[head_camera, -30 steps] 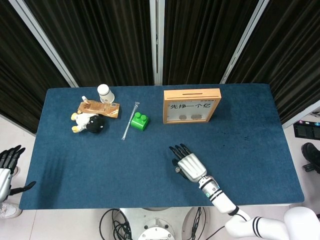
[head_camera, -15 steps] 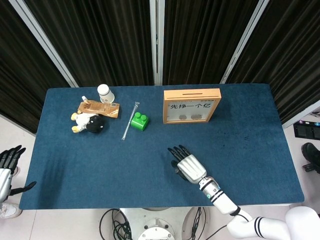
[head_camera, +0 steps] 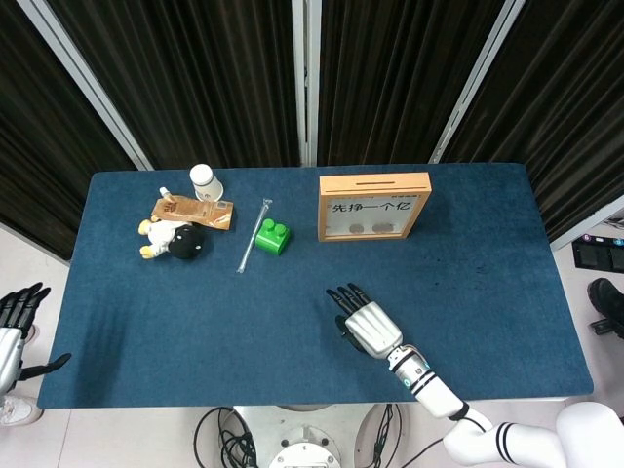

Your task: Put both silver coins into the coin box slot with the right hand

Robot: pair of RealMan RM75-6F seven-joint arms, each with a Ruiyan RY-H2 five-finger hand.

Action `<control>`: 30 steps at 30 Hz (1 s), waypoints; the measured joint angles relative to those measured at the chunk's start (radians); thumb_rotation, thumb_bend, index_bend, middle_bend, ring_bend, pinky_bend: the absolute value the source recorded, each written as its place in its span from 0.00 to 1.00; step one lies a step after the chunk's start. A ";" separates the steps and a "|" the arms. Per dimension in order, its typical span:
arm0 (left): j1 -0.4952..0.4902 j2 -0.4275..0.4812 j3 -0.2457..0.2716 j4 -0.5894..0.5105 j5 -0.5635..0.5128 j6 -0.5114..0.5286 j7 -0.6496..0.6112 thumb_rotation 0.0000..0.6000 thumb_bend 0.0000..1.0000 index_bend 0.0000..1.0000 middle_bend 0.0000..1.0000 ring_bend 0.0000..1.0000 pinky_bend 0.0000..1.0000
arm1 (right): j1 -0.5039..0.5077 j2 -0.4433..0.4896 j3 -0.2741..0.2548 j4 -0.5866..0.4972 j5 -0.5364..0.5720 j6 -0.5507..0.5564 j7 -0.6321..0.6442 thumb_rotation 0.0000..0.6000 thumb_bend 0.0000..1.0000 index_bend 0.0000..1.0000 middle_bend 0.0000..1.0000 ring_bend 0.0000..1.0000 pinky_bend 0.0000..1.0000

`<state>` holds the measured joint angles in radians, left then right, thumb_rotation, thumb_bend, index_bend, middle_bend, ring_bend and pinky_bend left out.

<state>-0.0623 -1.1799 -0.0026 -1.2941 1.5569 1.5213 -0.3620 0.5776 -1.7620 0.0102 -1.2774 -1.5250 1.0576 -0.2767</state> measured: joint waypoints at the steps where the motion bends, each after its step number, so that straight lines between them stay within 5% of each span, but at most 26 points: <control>1: 0.000 0.000 0.000 0.000 0.000 0.000 0.000 1.00 0.08 0.06 0.01 0.00 0.00 | 0.000 0.000 0.000 0.000 0.000 0.000 0.000 1.00 0.43 0.53 0.02 0.00 0.00; 20: 0.001 0.001 0.000 -0.005 0.002 0.003 0.005 1.00 0.08 0.06 0.01 0.00 0.00 | -0.005 0.065 0.038 -0.086 -0.034 0.091 -0.005 1.00 0.44 0.67 0.02 0.00 0.00; 26: 0.000 0.005 -0.001 -0.017 0.006 0.008 0.012 1.00 0.08 0.06 0.01 0.00 0.00 | -0.001 0.172 0.126 -0.223 -0.057 0.179 -0.045 1.00 0.44 0.69 0.02 0.00 0.00; 30: -0.002 0.007 0.000 -0.024 0.010 0.008 0.019 1.00 0.08 0.06 0.01 0.00 0.00 | 0.015 0.256 0.229 -0.320 -0.041 0.211 -0.106 1.00 0.44 0.69 0.02 0.00 0.00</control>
<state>-0.0640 -1.1733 -0.0025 -1.3186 1.5666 1.5292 -0.3432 0.5931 -1.5064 0.2395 -1.5973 -1.5659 1.2683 -0.3827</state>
